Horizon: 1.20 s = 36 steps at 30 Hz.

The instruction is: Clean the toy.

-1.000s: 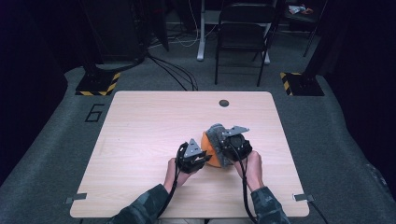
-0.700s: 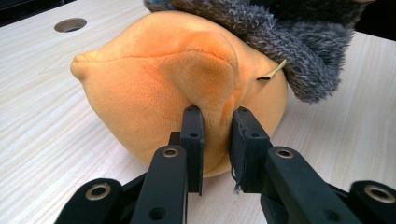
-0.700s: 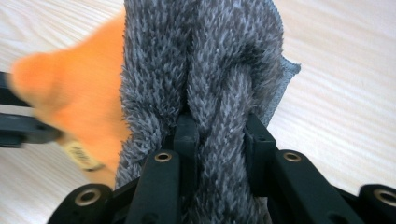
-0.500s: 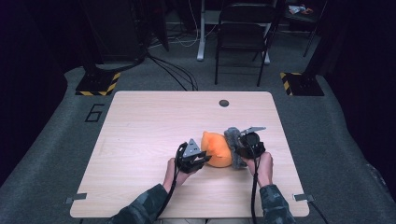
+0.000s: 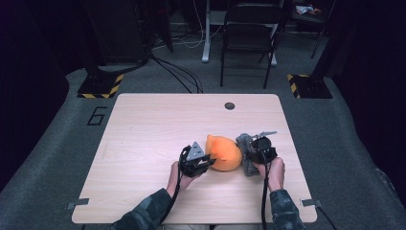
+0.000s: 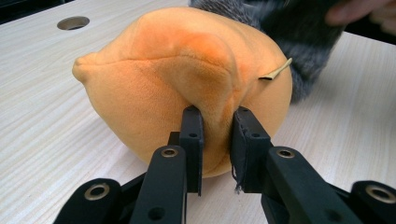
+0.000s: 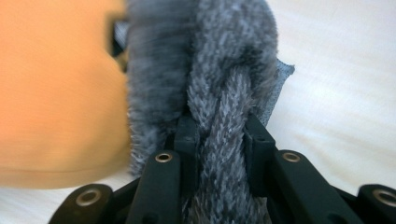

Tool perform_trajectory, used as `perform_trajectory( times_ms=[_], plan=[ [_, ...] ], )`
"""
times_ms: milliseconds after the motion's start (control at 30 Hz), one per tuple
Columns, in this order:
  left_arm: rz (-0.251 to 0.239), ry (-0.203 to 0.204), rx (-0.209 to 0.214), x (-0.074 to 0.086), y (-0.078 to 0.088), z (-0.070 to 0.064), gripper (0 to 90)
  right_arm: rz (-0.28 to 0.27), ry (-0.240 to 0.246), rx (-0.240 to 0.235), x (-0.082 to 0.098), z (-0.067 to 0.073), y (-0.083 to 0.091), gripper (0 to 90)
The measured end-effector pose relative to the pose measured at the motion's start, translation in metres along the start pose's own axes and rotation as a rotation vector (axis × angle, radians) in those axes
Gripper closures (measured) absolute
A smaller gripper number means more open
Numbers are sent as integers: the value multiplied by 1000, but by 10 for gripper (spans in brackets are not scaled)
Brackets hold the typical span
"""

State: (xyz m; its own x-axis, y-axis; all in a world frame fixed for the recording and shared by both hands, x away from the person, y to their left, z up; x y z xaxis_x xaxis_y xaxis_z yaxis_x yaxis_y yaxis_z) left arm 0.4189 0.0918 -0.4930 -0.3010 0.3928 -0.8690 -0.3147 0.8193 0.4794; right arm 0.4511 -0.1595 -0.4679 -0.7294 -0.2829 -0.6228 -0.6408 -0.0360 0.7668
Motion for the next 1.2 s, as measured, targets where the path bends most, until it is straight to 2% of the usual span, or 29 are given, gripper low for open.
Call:
perform_trajectory(
  times_ms=[67, 167, 200, 233, 300, 400, 467, 533, 600, 700, 833, 900, 933, 1100, 1200],
  plan=[
    [2, 1, 3, 0, 0, 0, 758, -53, -9, -22, -10, 2, 17, 722],
    [3, -3, 3, 0, 1, -1, 757, -134, -16, -100, -24, 13, 41, 722],
    [4, -5, 2, 0, 1, -1, 757, -162, 16, -130, -27, 19, 48, 721],
    [6, -10, 1, 0, 1, -2, 757, -175, 13, -154, -29, 25, 52, 722],
    [7, -17, 3, -1, 0, -3, 757, -198, 52, -192, -33, 41, 61, 721],
    [6, -31, -4, -1, 0, -4, 756, -200, 116, -203, -34, 62, 64, 720],
    [12, -19, 4, 0, -1, -5, 756, -173, 145, -169, -31, 73, 56, 719],
    [22, -21, 1, 2, -1, -3, 753, -160, 179, -114, -27, 77, 45, 719],
    [18, -16, 8, 2, -1, -3, 753, -160, 176, -119, -26, 77, 42, 719],
    [16, -23, 1, 1, -1, -4, 753, -155, 197, -61, -26, 74, 42, 719],
    [17, -18, 10, 2, -1, -3, 753, -133, 158, -64, -23, 62, 35, 719],
    [17, -17, 11, 2, -1, -3, 753, -124, 135, -84, -22, 56, 31, 719],
    [18, -18, 11, 2, -1, -3, 753, -127, 138, -85, -22, 53, 29, 719],
    [17, -26, 9, 1, -2, -3, 752, -106, 119, -63, -18, 44, 24, 718],
    [15, -25, 11, 2, -1, -3, 752, -88, 91, -71, -15, 35, 18, 718]
  ],
)
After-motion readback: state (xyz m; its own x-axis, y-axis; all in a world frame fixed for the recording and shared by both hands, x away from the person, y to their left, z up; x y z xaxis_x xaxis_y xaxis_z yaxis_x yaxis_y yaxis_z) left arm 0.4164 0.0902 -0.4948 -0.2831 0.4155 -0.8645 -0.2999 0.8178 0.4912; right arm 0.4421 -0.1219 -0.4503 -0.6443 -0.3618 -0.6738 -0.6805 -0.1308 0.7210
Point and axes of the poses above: each handheld gripper's, and its own axes: y roughly backward along the jaws, x roughly out of its underside, z roughly to its left, the point moved 2 cm from there along -y, roughly forward along the jaws, and after that the axes turned 12 degrees about x, right-handed, at the moved point
